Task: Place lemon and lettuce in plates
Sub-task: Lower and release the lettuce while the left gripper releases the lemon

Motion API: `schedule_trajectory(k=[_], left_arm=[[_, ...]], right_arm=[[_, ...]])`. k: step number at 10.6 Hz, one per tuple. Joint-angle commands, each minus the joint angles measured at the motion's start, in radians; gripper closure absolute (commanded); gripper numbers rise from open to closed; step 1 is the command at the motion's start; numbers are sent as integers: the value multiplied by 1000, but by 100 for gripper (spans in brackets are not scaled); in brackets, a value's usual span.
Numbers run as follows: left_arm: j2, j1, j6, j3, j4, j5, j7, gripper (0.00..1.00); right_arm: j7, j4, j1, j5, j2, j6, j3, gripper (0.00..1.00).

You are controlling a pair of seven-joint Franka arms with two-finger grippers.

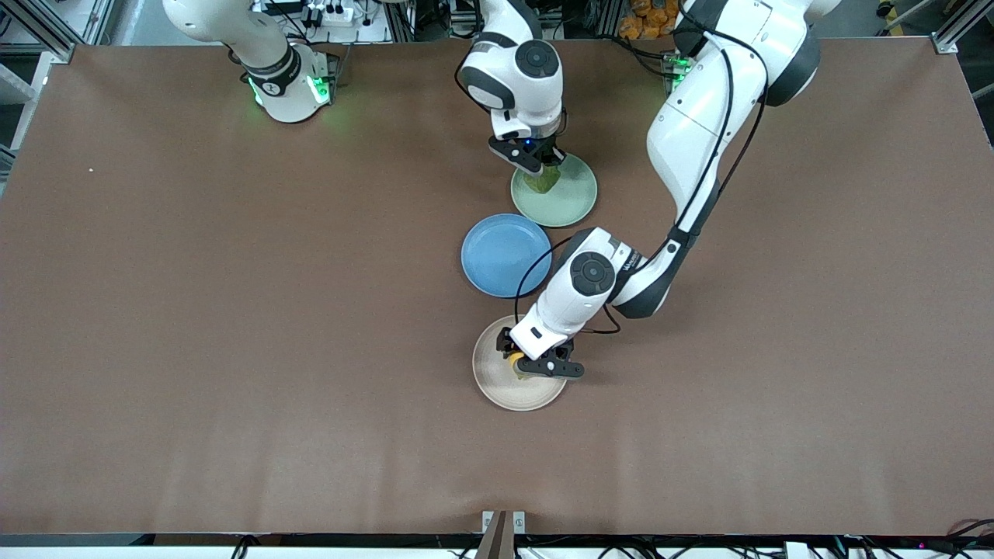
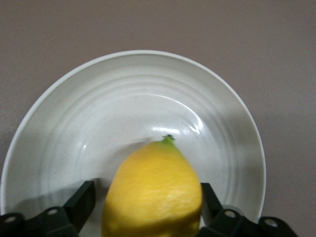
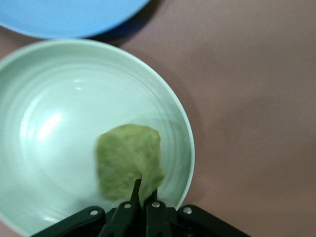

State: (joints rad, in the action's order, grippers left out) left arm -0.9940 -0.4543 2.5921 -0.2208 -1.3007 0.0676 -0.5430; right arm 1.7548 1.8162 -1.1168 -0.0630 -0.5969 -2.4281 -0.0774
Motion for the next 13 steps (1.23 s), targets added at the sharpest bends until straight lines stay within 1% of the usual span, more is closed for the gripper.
schedule_trajectory(k=[1, 2, 3, 5, 6, 8, 9, 12, 13], left_arm=[[-6, -12, 8, 11, 29, -23, -17, 0], [-6, -14, 5, 11, 29, -22, -17, 0], [4, -12, -10, 11, 28, -22, -17, 0], [21, -6, -99, 6, 29, -23, -15, 0], [34, -1, -131, 6, 29, -23, -14, 0], [54, 12, -211, 3, 31, -25, -14, 0], [63, 17, -249, 1, 32, -26, -14, 0], [81, 37, -357, -5, 55, -26, -14, 0], [90, 42, -381, -5, 55, -26, -14, 0]], right_arm=[[81, -24, -18, 96, -70, -22, 13, 100], [95, -18, -18, 126, -83, -23, 13, 100], [95, 6, -21, 132, -80, -23, 13, 100], [95, 52, -29, 166, -77, -16, 13, 100], [95, 80, -28, 201, -72, -5, 13, 100], [97, 126, -26, 261, -66, 4, 28, 100], [94, 129, -24, 282, -67, 33, 37, 100], [84, 132, -17, 289, -67, 110, 41, 100], [92, 129, -14, 289, -66, 127, 39, 95]])
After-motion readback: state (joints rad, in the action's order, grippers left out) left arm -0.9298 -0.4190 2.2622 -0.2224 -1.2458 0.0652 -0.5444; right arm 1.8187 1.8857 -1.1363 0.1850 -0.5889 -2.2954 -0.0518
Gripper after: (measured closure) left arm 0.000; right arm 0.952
